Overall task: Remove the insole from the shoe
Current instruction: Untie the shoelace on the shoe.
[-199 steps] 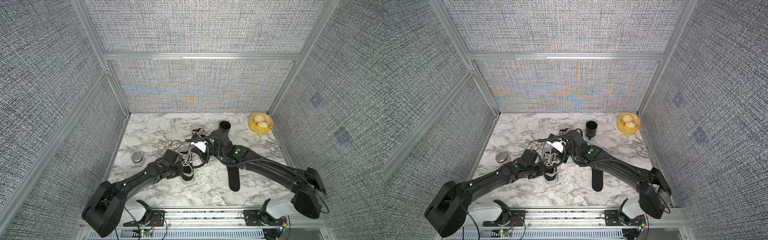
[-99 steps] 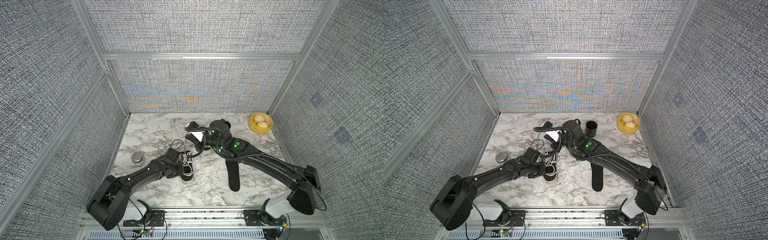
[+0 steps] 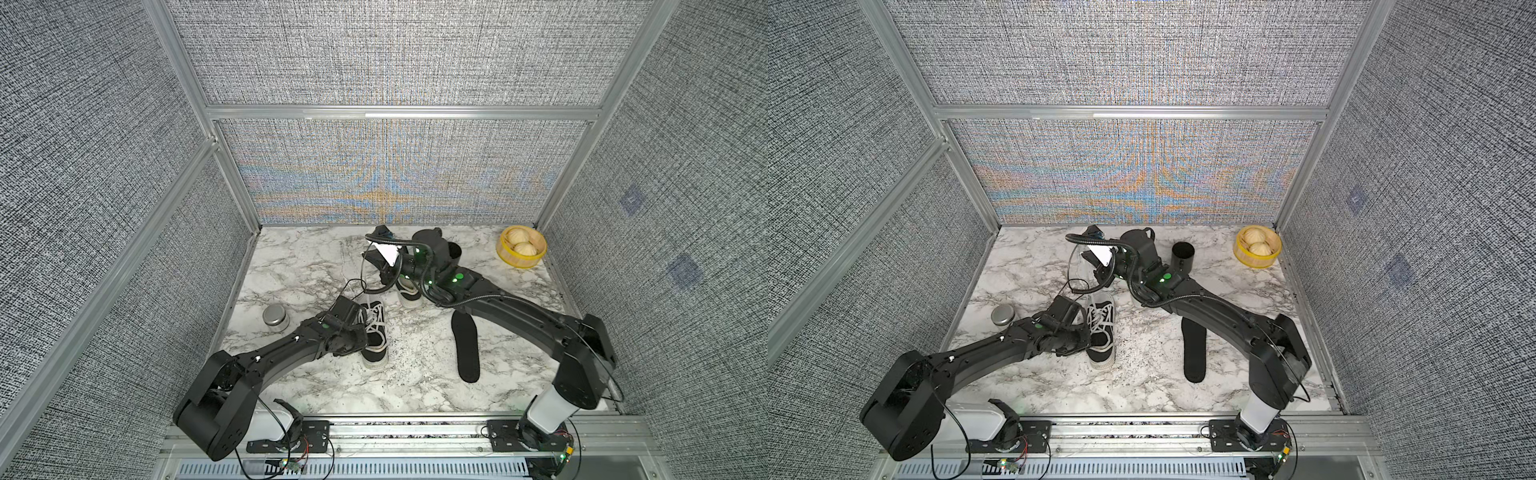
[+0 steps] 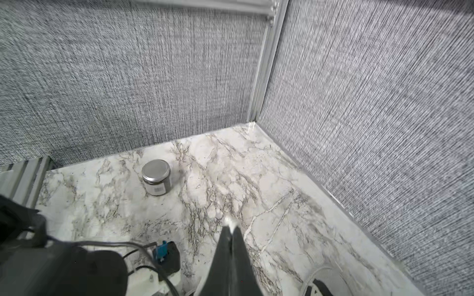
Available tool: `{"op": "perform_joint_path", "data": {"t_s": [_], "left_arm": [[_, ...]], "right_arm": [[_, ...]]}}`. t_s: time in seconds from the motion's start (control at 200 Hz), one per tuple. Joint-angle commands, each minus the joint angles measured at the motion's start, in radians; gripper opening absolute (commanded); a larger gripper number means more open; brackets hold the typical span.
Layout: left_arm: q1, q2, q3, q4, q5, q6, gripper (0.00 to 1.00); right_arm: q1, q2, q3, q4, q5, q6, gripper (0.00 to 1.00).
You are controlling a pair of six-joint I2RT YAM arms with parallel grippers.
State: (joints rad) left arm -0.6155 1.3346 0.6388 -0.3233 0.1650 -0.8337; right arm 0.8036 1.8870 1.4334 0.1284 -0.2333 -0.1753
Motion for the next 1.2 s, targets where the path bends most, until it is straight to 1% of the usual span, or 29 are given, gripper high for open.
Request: {"op": "perform_joint_path", "data": {"t_s": [0.0, 0.12, 0.16, 0.205, 0.26, 0.355, 0.42, 0.515, 0.645, 0.725, 0.825, 0.921, 1.106, 1.196], "left_arm": [[0.0, -0.022, -0.004, 0.005, 0.023, 0.021, 0.21], [0.0, -0.044, -0.008, 0.013, 0.038, 0.028, 0.2], [0.0, -0.05, -0.009, 0.013, 0.041, 0.028, 0.2], [0.0, -0.056, -0.011, 0.013, 0.042, 0.028, 0.19], [0.0, -0.063, -0.016, 0.014, 0.04, 0.027, 0.19], [0.0, -0.067, -0.02, 0.015, 0.037, 0.025, 0.19], [0.0, -0.064, -0.021, 0.018, 0.036, 0.023, 0.19], [0.0, -0.058, -0.024, 0.031, 0.034, 0.015, 0.19], [0.0, -0.05, -0.025, 0.043, 0.036, 0.009, 0.19], [0.002, -0.054, -0.025, 0.044, 0.034, 0.007, 0.19], [0.002, -0.08, -0.016, 0.015, 0.02, 0.015, 0.22], [0.003, -0.131, 0.009, -0.06, -0.028, 0.041, 0.28], [0.002, -0.241, 0.092, -0.259, -0.128, 0.133, 0.4], [0.002, -0.278, 0.113, -0.265, -0.149, 0.188, 0.44]], "right_arm": [[0.002, 0.095, 0.032, 0.0, -0.028, 0.041, 0.0], [0.004, 0.214, 0.077, -0.005, -0.071, 0.097, 0.0], [0.002, 0.246, 0.097, -0.017, -0.067, 0.111, 0.13], [0.003, 0.27, 0.123, -0.044, -0.046, 0.118, 0.25], [0.0, 0.28, 0.152, -0.086, -0.024, 0.111, 0.37], [-0.016, 0.246, 0.186, -0.175, 0.032, 0.091, 0.52], [-0.04, 0.2, 0.202, -0.255, 0.059, 0.074, 0.58], [-0.082, 0.108, 0.159, -0.347, 0.061, 0.039, 0.58], [-0.108, -0.031, -0.038, -0.374, 0.072, -0.03, 0.58], [-0.106, -0.078, -0.157, -0.376, 0.054, -0.042, 0.54], [-0.104, -0.097, -0.231, -0.356, 0.024, -0.001, 0.48], [-0.104, -0.093, -0.235, -0.321, 0.019, 0.039, 0.44], [-0.107, -0.062, -0.163, -0.316, 0.007, 0.072, 0.36], [-0.111, -0.055, -0.13, -0.316, -0.02, 0.079, 0.32]]}}
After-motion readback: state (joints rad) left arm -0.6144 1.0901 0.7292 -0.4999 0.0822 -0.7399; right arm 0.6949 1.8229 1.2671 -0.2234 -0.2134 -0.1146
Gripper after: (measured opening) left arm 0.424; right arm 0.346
